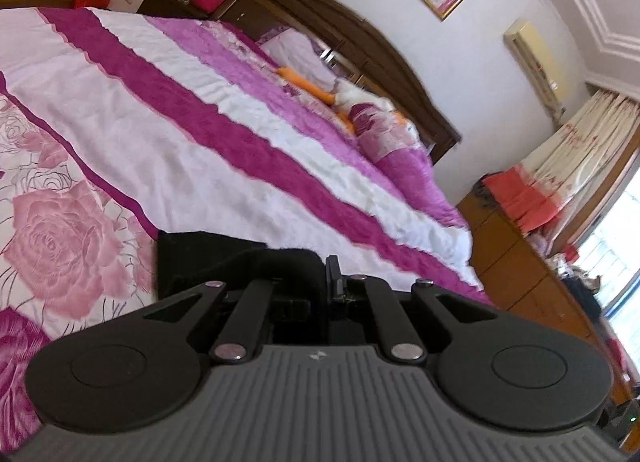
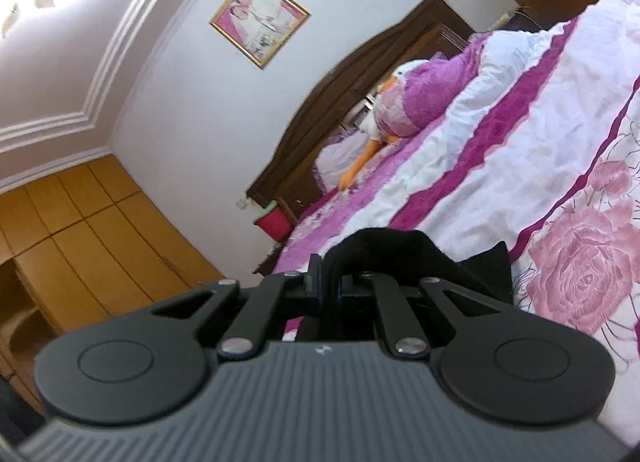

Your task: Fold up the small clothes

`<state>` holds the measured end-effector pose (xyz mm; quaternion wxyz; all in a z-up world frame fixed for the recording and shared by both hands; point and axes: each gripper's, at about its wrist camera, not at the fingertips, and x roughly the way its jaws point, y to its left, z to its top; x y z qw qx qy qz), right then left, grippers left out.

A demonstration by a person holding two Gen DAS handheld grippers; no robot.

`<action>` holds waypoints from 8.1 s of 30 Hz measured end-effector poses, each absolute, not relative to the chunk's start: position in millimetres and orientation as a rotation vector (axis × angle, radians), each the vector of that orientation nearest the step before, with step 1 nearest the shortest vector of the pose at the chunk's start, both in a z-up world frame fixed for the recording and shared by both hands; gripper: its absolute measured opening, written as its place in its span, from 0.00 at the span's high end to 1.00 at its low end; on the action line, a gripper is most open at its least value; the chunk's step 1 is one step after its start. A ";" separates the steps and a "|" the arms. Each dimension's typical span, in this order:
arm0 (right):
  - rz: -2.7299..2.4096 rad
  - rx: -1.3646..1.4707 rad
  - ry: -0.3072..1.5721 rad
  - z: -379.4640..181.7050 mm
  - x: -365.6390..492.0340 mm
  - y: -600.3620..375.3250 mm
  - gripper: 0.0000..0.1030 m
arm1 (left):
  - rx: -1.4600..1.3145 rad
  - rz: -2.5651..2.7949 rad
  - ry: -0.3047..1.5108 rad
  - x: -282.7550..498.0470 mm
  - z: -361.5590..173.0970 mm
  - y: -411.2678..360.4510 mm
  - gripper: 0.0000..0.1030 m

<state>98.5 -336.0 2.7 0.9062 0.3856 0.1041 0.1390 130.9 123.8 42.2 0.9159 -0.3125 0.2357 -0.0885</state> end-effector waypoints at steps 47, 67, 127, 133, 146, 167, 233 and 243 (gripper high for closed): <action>0.219 0.636 0.537 -49.3 122.2 -318.0 0.91 | -0.511 -0.257 0.674 158.7 -20.2 106.1 0.89; 0.031 0.606 0.468 -39.3 209.9 -314.4 0.51 | -0.559 -0.101 0.712 265.4 -18.8 120.1 0.79; 0.071 0.802 0.576 -82.0 57.9 -344.5 0.52 | -0.140 -0.022 0.905 121.4 -18.5 79.6 0.17; 0.118 0.976 0.468 -103.0 67.2 -352.0 0.55 | -0.105 -0.007 0.908 123.8 -20.8 73.4 0.14; 0.100 0.900 0.431 -103.1 70.5 -339.9 0.53 | -0.085 0.009 0.913 126.9 -23.8 70.3 0.10; 0.114 0.883 0.375 -107.8 89.2 -328.8 0.49 | -0.078 0.022 0.922 127.2 -24.1 69.3 0.09; 0.463 0.195 0.567 -27.7 164.3 -20.2 0.83 | -0.170 0.180 0.868 91.3 0.6 224.1 0.09; 0.526 0.029 0.570 -19.1 142.8 8.1 0.61 | -0.182 0.184 0.843 90.0 4.6 227.0 0.09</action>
